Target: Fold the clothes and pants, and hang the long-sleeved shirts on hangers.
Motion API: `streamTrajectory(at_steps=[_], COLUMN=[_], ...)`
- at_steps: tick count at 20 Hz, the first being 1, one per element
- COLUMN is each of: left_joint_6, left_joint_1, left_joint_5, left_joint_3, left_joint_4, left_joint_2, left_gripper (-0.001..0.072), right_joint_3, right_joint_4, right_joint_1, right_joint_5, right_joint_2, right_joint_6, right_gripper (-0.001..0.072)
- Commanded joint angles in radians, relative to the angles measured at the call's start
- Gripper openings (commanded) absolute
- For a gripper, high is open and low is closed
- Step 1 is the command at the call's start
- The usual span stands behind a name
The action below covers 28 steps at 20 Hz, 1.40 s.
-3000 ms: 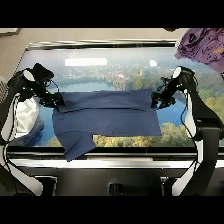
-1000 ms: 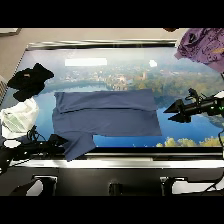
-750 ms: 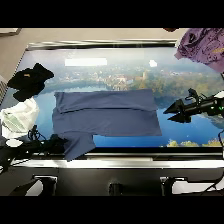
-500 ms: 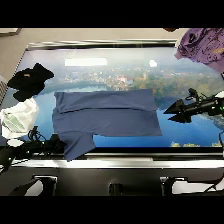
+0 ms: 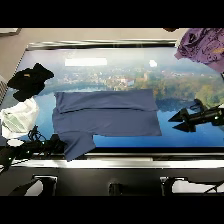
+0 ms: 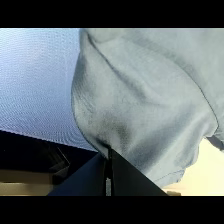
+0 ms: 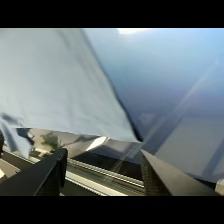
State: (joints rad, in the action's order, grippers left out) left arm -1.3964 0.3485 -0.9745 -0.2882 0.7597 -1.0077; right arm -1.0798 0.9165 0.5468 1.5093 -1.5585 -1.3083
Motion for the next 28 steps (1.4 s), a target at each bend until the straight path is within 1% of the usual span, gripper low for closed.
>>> streamTrajectory(at_steps=[1, 5, 10, 12, 14, 16, 19, 20, 21, 23, 25, 26, 28], left_joint_6=[-0.001, -0.002, -0.002, -0.006, -0.01, -0.01, -0.01, -0.01, -0.01, -0.01, -0.01, -0.01, -0.009], left_joint_1=[-0.001, -0.001, -0.001, -0.001, -0.001, -0.001, -0.001, -0.001, -0.001, -0.001, -0.001, -0.001, 0.001], left_joint_5=[-0.005, -0.008, -0.008, -0.008, -0.012, -0.015, -0.016, -0.016, -0.016, -0.017, -0.019, -0.019, -0.036], left_joint_3=[-0.001, -0.001, -0.001, -0.001, -0.001, -0.001, -0.001, -0.001, -0.001, -0.001, -0.001, -0.002, -0.014], left_joint_4=[-0.001, -0.001, -0.001, -0.002, -0.002, -0.001, -0.001, -0.001, -0.001, -0.001, -0.001, -0.001, 0.003], left_joint_2=[-0.001, -0.001, -0.001, -0.001, -0.001, -0.001, -0.001, -0.001, -0.001, -0.001, -0.001, -0.001, 0.0], left_gripper=[0.0019, 0.002, 0.002, 0.002, 0.002, 0.002, 0.002, 0.002, 0.002, 0.002, 0.002, 0.0019, 0.0018], right_joint_3=[0.124, 0.179, 0.185, 0.186, 0.186, 0.186, 0.186, 0.186, 0.186, 0.186, 0.186, 0.186, 0.186], right_joint_4=[0.003, -0.022, -0.055, -0.068, -0.039, 0.004, 0.01, 0.01, 0.013, 0.011, 0.011, 0.011, 0.011], right_joint_1=[-0.004, -0.004, -0.009, -0.041, -0.099, -0.146, -0.172, -0.172, -0.172, -0.172, -0.172, -0.172, -0.172], right_joint_5=[-0.068, -0.114, -0.131, -0.144, -0.161, -0.177, -0.164, -0.159, -0.154, -0.158, -0.174, -0.18, -0.172], right_joint_2=[0.001, 0.001, 0.001, -0.002, -0.006, -0.007, -0.007, -0.007, -0.007, -0.007, -0.007, -0.007, -0.007], right_joint_6=[0.053, 0.086, 0.108, 0.119, 0.11, 0.065, 0.057, 0.054, 0.055, 0.055, 0.055, 0.056, 0.055], right_gripper=[0.0518, 0.0518, 0.0518, 0.0518, 0.0518, 0.0519, 0.0517, 0.0453, 0.0331, 0.0213, 0.0142, 0.004, 0.003])
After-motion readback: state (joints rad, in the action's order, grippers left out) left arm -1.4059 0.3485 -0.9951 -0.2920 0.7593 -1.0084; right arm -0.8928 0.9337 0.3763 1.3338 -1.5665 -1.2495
